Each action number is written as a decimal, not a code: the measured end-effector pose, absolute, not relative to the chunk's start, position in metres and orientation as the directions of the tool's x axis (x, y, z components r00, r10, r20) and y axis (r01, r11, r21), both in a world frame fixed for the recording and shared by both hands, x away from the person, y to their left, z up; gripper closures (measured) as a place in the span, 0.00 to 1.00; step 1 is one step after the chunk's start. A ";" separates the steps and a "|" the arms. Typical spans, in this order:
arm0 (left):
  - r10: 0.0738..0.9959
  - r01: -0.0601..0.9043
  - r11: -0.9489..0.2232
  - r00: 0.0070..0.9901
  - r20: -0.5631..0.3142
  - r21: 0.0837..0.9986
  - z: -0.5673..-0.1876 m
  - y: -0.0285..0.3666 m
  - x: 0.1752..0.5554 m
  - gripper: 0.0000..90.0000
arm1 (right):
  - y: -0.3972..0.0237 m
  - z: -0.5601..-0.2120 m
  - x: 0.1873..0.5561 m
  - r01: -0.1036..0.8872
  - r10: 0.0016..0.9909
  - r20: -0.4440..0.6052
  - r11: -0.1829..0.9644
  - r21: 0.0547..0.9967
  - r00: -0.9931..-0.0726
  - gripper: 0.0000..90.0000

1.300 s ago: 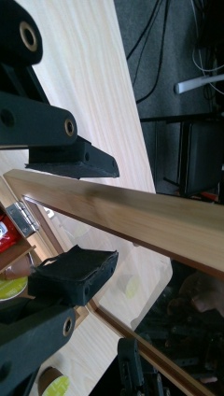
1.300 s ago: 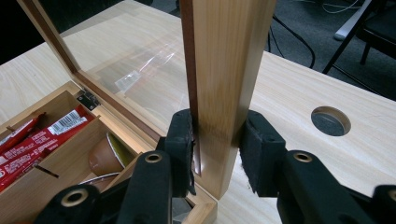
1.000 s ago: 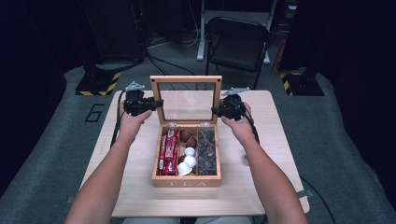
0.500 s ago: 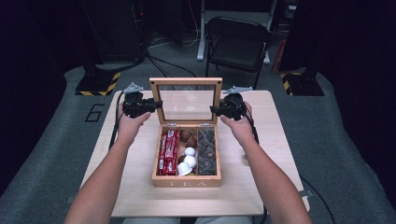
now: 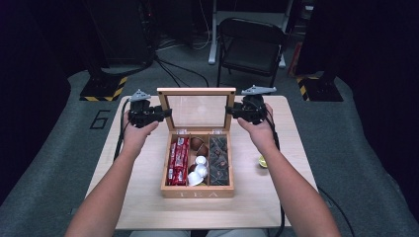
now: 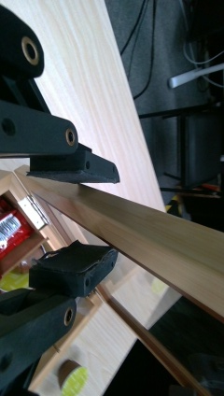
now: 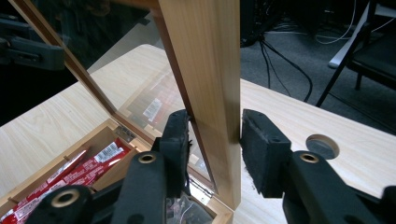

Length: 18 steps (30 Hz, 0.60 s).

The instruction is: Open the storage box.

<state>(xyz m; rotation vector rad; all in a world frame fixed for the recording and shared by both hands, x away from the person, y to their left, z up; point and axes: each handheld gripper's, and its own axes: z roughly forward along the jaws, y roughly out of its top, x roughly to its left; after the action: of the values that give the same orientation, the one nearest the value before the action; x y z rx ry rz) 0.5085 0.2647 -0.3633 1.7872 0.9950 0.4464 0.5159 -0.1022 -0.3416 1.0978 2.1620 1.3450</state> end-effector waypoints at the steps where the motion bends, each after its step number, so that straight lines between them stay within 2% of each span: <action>1: 0.792 0.413 -0.160 0.596 -0.134 0.896 -0.360 0.266 0.506 0.63 | -0.102 -0.339 0.514 0.421 0.771 0.085 0.248 0.873 -0.631 0.70; 9: 0.784 0.369 -0.157 0.611 -0.112 0.916 -0.339 0.268 0.490 0.63 | -0.106 -0.329 0.507 0.409 0.760 0.080 0.255 0.876 -0.645 0.70; 18: 0.767 0.365 -0.144 0.628 -0.129 0.920 -0.326 0.272 0.478 0.65 | -0.104 -0.328 0.498 0.404 0.755 0.067 0.272 0.873 -0.652 0.69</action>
<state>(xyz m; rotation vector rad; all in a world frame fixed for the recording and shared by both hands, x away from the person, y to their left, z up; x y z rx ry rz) 0.4776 0.2719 -0.3258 1.7491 0.9241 0.4553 0.4980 -0.1039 -0.3276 1.0530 2.1855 1.3347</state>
